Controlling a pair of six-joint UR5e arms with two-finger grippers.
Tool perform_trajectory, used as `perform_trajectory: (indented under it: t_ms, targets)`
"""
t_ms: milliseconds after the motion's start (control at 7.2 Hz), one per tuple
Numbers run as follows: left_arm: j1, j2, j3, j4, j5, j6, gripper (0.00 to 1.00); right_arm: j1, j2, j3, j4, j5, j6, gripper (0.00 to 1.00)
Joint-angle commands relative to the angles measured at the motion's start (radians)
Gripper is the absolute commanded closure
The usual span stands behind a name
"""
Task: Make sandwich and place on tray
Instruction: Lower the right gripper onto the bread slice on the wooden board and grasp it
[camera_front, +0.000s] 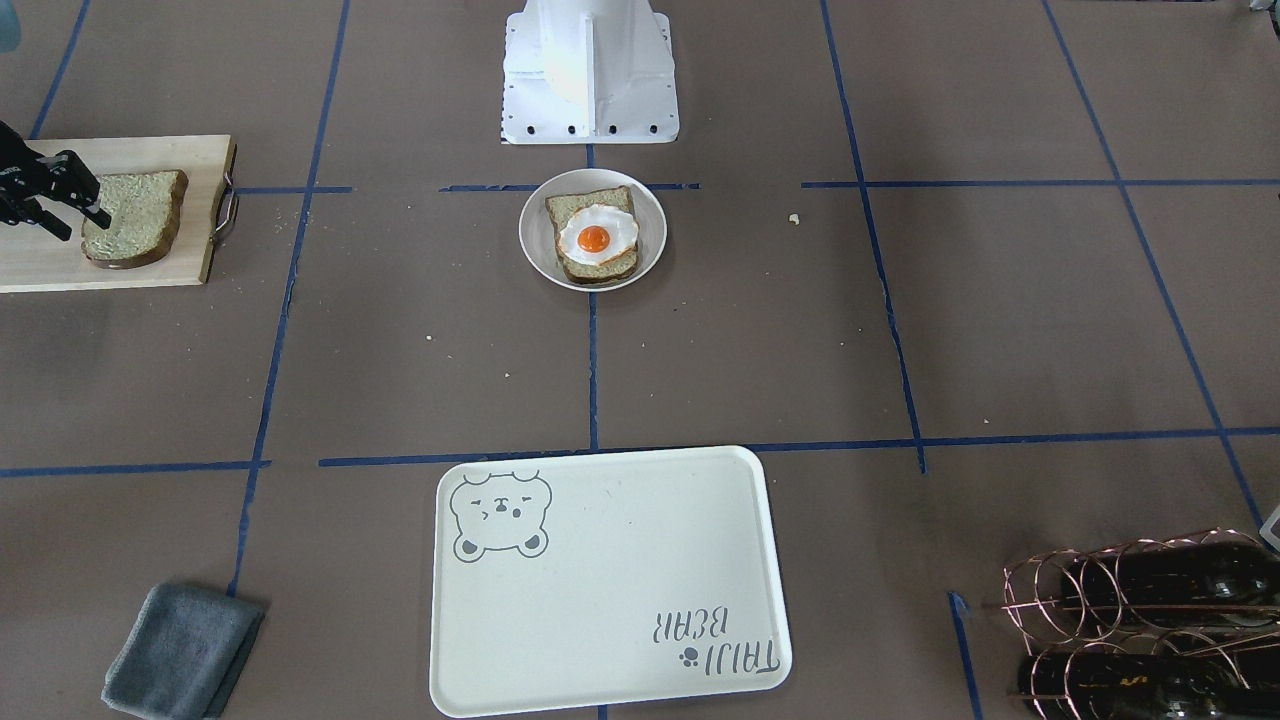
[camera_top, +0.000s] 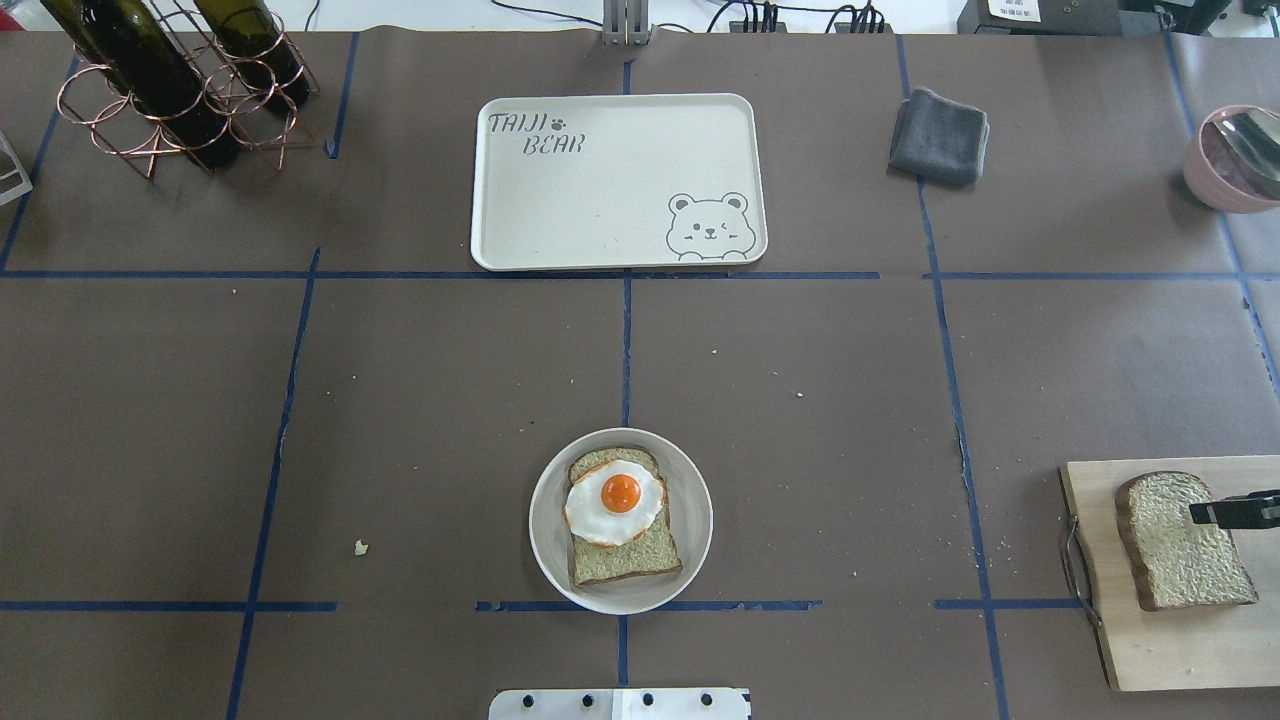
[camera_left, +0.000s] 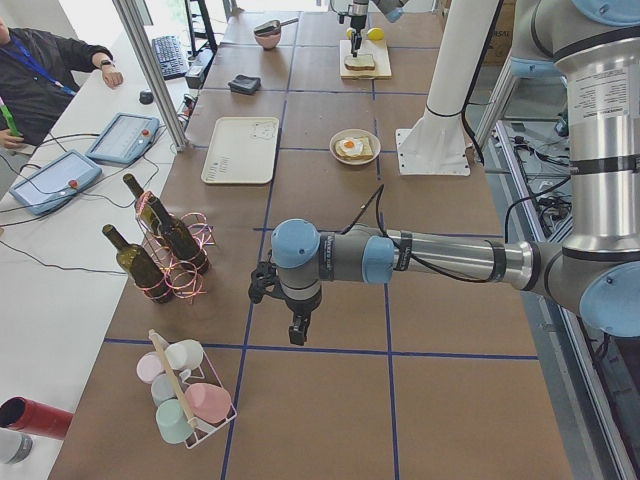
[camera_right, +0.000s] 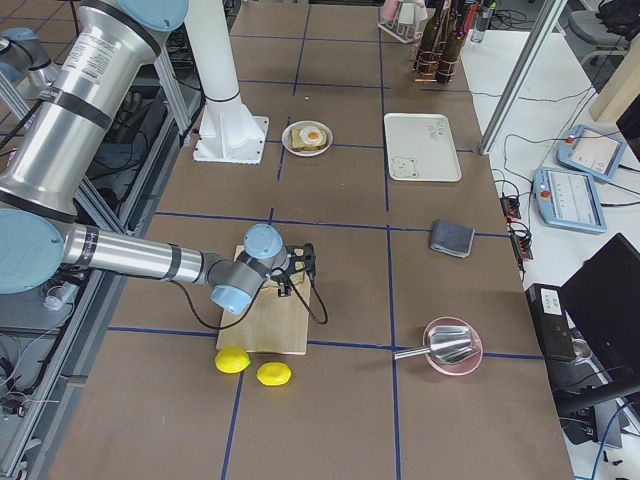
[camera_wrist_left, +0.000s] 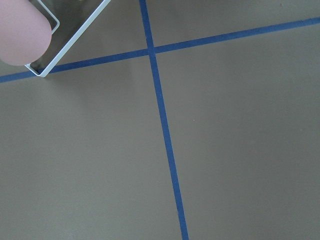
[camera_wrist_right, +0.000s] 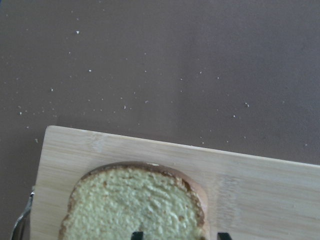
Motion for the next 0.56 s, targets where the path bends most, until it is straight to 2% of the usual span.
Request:
perform_trajectory:
  t_ms: [0, 278, 417]
  targets:
    - [0.0, 0.001, -0.002, 0.0, 0.0, 0.0, 0.0, -0.006, 0.011, -0.012, 0.0, -0.004, 0.0, 0.5]
    - [0.0, 0.001, -0.003, 0.0, 0.0, 0.0, 0.0, -0.009, 0.017, -0.022, 0.0, -0.007, -0.001, 0.53]
    - [0.0, 0.001, -0.003, 0.0, 0.0, 0.0, 0.0, -0.009, 0.017, -0.022, 0.002, -0.005, 0.0, 0.68]
